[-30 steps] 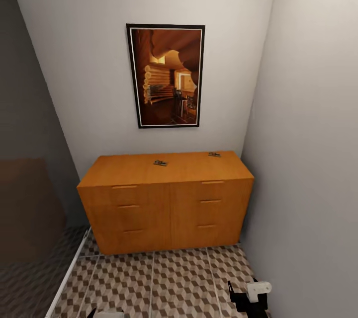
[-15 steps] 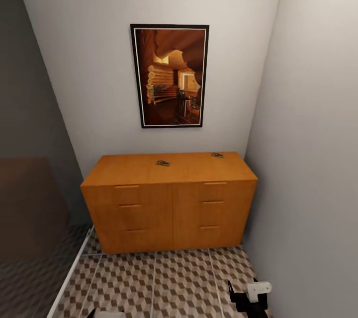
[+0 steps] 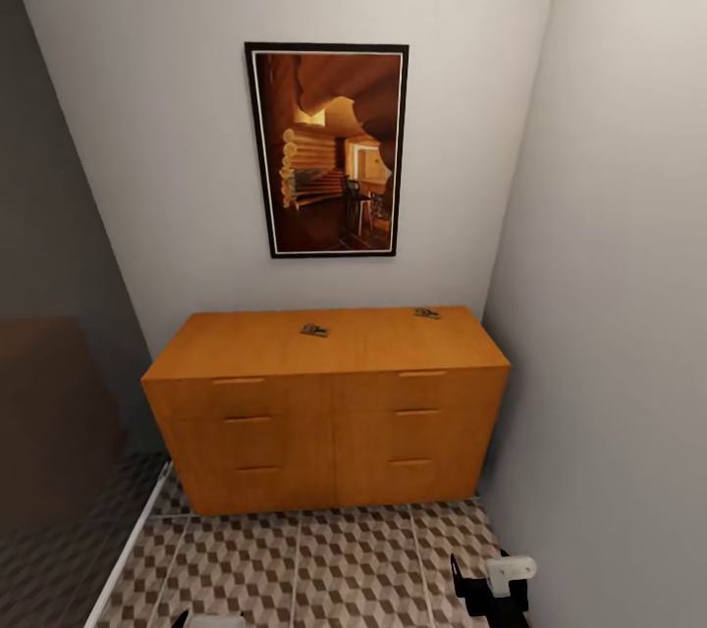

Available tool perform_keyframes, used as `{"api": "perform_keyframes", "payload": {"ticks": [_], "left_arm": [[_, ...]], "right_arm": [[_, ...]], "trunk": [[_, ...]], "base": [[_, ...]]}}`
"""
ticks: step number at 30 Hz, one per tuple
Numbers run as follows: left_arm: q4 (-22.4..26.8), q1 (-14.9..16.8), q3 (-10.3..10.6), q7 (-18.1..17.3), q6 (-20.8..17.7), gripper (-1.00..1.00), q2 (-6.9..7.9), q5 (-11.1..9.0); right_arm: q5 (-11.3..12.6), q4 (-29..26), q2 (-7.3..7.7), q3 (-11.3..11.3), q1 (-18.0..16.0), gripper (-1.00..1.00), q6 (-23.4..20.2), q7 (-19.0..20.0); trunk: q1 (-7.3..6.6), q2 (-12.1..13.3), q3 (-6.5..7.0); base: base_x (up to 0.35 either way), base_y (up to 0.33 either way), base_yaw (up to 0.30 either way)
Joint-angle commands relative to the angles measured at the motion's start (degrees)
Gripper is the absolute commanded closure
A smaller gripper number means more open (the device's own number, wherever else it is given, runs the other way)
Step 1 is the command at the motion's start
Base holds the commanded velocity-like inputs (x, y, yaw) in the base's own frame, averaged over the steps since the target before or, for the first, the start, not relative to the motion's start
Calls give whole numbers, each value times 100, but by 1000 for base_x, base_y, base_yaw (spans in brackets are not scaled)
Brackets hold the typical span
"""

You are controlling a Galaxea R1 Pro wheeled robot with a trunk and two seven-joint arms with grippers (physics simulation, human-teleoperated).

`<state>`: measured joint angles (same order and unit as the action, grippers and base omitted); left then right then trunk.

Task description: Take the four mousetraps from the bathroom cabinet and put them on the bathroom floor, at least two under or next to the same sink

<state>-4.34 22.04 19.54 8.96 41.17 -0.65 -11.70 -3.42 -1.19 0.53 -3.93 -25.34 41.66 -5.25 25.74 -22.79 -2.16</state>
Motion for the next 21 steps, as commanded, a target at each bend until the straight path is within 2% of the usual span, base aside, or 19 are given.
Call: {"api": "perform_keyframes", "payload": {"ticks": [1, 21], "left_arm": [[-23, 11, 50, 17, 32, -100, -5, -35], [-23, 11, 50, 11, 32, -100, -1, -34]], "right_arm": [[-36, 5, 0, -37, -6, -100, 8, -55], [-36, 6, -1, -37, -6, -100, -1, -55]], "trunk": [[5, -13, -13], [5, -13, -13]], "base": [[63, -4, 0], [8, 0, 0]]}}
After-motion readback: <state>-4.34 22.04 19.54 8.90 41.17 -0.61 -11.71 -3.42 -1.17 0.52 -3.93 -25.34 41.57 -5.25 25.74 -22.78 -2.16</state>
